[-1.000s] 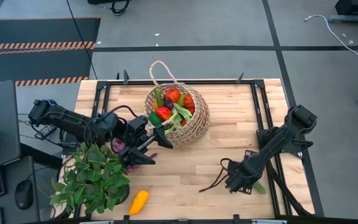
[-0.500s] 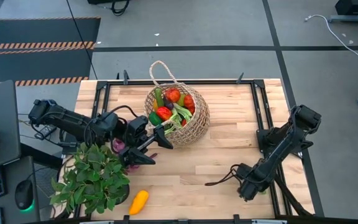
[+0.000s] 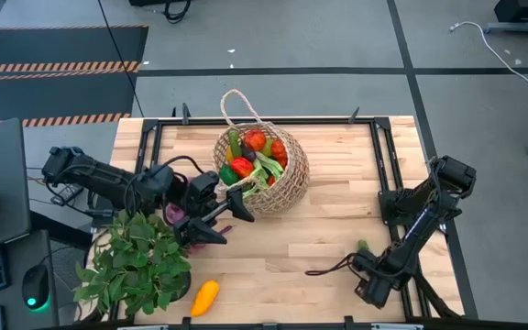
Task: Build produce basket
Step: Put the cucumber into the brown basket
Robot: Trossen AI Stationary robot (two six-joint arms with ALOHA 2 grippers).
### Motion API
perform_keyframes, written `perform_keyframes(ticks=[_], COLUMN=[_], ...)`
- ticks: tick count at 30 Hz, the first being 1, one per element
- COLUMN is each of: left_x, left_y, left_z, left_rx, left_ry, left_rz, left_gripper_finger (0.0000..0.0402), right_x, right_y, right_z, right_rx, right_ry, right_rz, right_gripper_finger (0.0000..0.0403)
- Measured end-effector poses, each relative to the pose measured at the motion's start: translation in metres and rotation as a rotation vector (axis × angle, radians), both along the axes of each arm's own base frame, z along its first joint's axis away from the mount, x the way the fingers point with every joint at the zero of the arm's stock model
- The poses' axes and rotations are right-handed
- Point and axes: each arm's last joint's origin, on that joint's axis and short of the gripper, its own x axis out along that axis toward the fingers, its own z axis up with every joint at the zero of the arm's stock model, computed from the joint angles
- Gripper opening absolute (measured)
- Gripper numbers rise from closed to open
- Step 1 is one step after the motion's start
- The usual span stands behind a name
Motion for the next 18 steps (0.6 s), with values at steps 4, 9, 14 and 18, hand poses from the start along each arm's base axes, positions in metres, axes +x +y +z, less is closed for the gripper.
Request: perform_keyframes(ticks=[4,9,14,18], left_x=[0.000,0.000,0.001,0.002], left_y=[0.001,0.002,0.005,0.008], left_z=[0.000,0.000,0.000,0.001], left_rx=[0.000,0.000,-0.013,-0.022], left_ry=[-0.001,-0.001,0.006,0.007], left_rz=[0.005,0.007,0.011,0.008], left_gripper_finger=[0.0396,0.0396,0.0396,0.0396], right_x=[0.000,0.002,0.009,0.020], right_y=[0.001,-0.002,-0.008,-0.013], right_z=[0.000,0.000,0.000,0.007], right_rx=[-0.021,-0.057,-0.067,-0.070], right_ry=[-0.042,-0.059,-0.061,-0.086], right_rz=[-0.039,-0.037,-0.050,-0.012], right_gripper_finger=[0.0229,0.0136,0.0088,0.0087])
